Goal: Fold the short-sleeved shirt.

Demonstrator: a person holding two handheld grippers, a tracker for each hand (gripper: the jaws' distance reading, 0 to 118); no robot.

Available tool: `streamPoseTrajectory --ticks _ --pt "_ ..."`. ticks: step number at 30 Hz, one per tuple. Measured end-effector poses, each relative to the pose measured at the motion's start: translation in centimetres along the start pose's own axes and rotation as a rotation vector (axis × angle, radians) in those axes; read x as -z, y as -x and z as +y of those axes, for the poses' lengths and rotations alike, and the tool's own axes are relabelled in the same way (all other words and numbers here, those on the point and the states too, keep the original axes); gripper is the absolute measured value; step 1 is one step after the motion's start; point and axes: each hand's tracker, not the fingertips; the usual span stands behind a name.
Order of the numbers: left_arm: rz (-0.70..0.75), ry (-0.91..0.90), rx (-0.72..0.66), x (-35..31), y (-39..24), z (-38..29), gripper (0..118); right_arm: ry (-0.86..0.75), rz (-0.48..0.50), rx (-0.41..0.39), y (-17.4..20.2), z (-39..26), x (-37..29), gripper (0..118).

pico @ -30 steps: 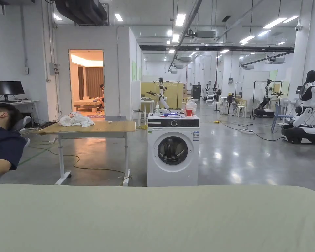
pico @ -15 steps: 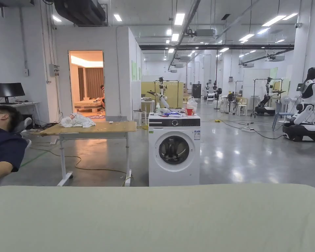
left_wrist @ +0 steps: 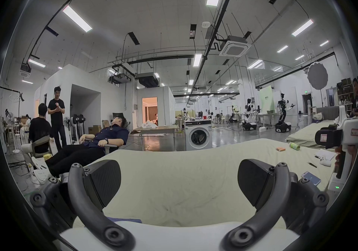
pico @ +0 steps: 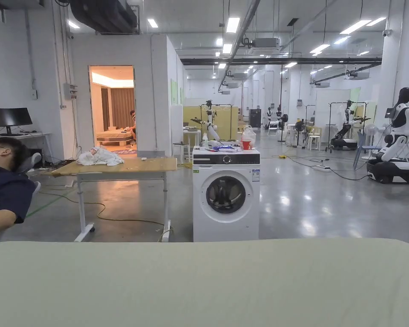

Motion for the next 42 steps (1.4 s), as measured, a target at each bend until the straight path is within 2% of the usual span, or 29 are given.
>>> streamPoseTrajectory --ticks 7,14,15,19,24,25,28,29,31,34,36,39,42 --pt "-0.036 0.018 -0.053 0.5 0.3 -0.3 118 0.004 0.019 0.014 0.1 0.1 0.0 118" --pt "-0.032 0.033 -0.047 0.7 0.2 -0.4 118 0.031 0.019 0.044 -0.2 0.0 0.4 118" --pt "-0.032 0.035 -0.053 0.7 0.3 -0.5 118 0.038 0.022 0.059 -0.3 0.0 0.5 118" --pt "-0.037 0.053 -0.100 0.9 0.8 -1.0 118 0.063 0.047 0.209 -0.7 -0.1 0.8 118" --pt "-0.033 0.075 -0.111 0.7 1.1 -1.3 118 0.090 0.067 0.255 -0.3 0.8 0.8 118" --pt "-0.030 0.078 -0.112 0.7 1.1 -1.3 118 0.095 0.053 0.257 0.0 1.1 0.8 118" --pt "-0.031 0.081 -0.120 0.7 1.3 -1.5 118 0.154 -0.122 0.261 1.0 2.1 1.3 118" --pt "-0.033 0.080 -0.123 0.7 1.3 -1.5 118 0.177 -0.147 0.259 1.3 2.5 1.4 118" --pt "-0.035 0.079 -0.126 0.7 1.1 -1.3 118 0.224 -0.131 0.272 1.4 2.9 1.7 118" --pt "-0.042 0.084 -0.129 0.9 1.0 -1.3 118 0.292 -0.083 0.394 1.6 3.1 1.5 118" --pt "-0.043 0.088 -0.133 0.9 0.9 -1.3 118 0.314 -0.088 0.449 1.7 3.1 1.5 118" --pt "-0.049 0.087 -0.134 0.9 0.9 -1.3 118 0.318 -0.082 0.442 1.5 2.9 1.6 118" --pt "-0.055 0.088 -0.129 0.9 0.9 -1.3 118 0.337 -0.099 0.390 1.7 2.6 2.0 118"
